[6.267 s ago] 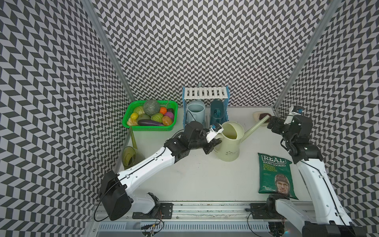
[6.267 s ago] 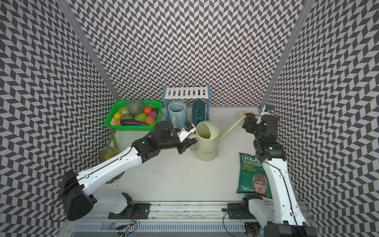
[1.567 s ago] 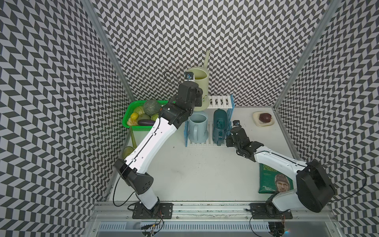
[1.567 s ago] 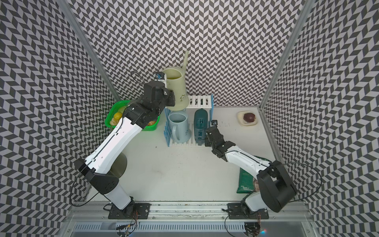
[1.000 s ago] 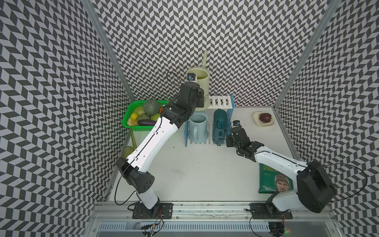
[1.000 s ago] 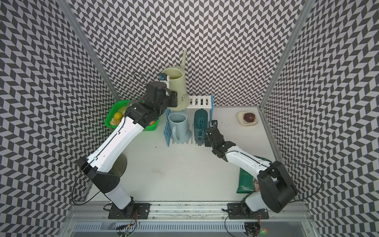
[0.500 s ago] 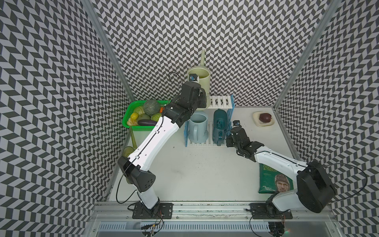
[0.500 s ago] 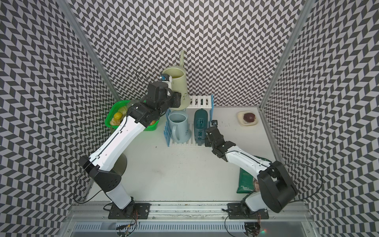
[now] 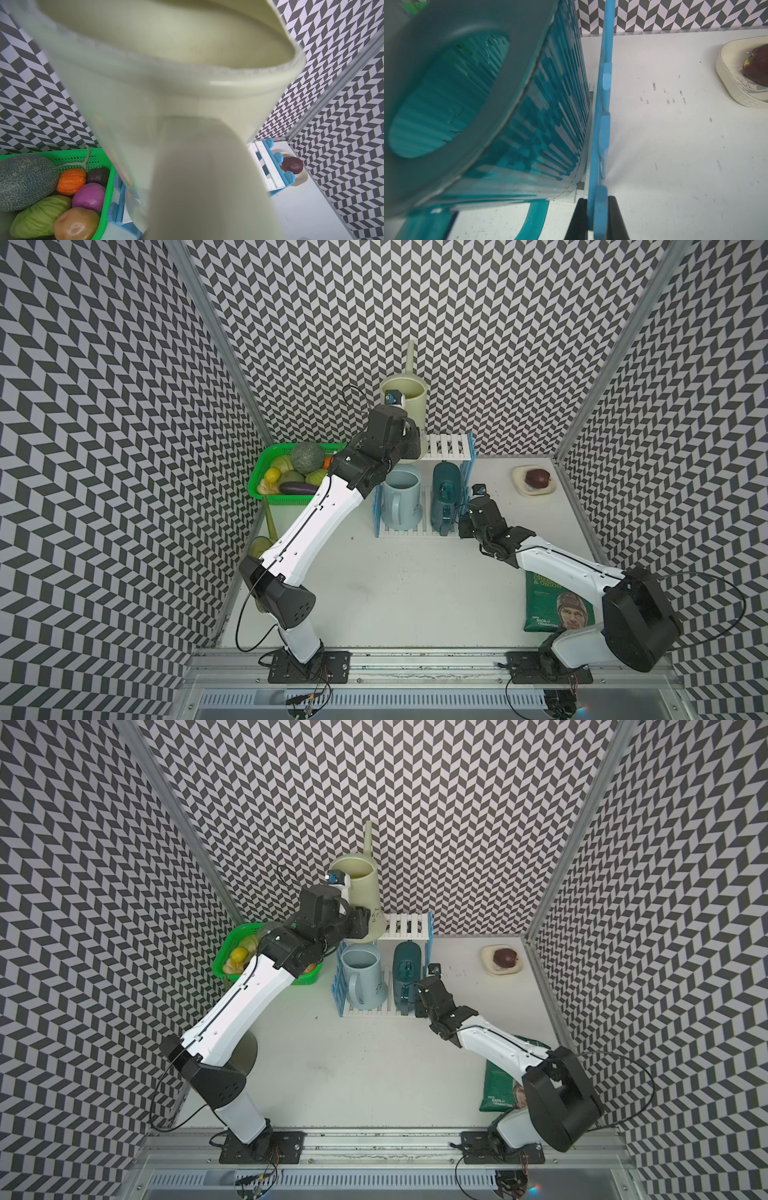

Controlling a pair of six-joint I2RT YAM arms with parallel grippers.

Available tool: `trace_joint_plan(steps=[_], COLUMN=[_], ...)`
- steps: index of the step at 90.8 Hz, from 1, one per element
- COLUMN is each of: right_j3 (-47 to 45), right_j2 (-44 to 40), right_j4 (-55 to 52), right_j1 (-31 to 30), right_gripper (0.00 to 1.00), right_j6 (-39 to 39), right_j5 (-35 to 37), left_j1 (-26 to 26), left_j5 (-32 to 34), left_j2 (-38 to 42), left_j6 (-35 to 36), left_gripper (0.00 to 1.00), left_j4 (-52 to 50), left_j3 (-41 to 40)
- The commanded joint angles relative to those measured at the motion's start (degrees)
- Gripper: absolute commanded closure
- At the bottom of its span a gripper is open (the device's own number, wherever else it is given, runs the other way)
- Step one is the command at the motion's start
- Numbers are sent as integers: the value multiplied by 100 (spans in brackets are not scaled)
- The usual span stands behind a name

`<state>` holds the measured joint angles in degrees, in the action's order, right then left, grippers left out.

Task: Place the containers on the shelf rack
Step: 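Place the container on the shelf.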

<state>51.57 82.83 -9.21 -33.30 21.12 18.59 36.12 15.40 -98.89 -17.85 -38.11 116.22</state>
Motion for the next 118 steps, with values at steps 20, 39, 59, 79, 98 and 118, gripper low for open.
trace_joint_plan(steps=[20, 39, 59, 79, 98, 118], right_j3=[20, -44, -36, -41, -221, -308], right_j2=[-317, -511, -676, -727, -1070, -1451], right_j4=[244, 287, 280, 221, 280, 305], right_j1=[-72, -73, -79, -80, -76, -71], right_gripper=[95, 81, 68, 63, 54, 43], right_j6=[295, 300, 294, 300, 331, 257], right_j5=[-303, -211, -154, -160, 178, 356], left_j1=[19, 7, -8, -13, -13, -34], left_j5=[-195, -121, -103, -142, -147, -23], left_j2=[2, 114, 303, 486, 786, 1296], left_j6=[-8, 97, 211, 256, 635, 1163], left_gripper=[44, 43, 40, 37, 30, 22], left_j4=[7, 35, 101, 135, 238, 438], left_j3=[126, 79, -91, -327, -662, -1273])
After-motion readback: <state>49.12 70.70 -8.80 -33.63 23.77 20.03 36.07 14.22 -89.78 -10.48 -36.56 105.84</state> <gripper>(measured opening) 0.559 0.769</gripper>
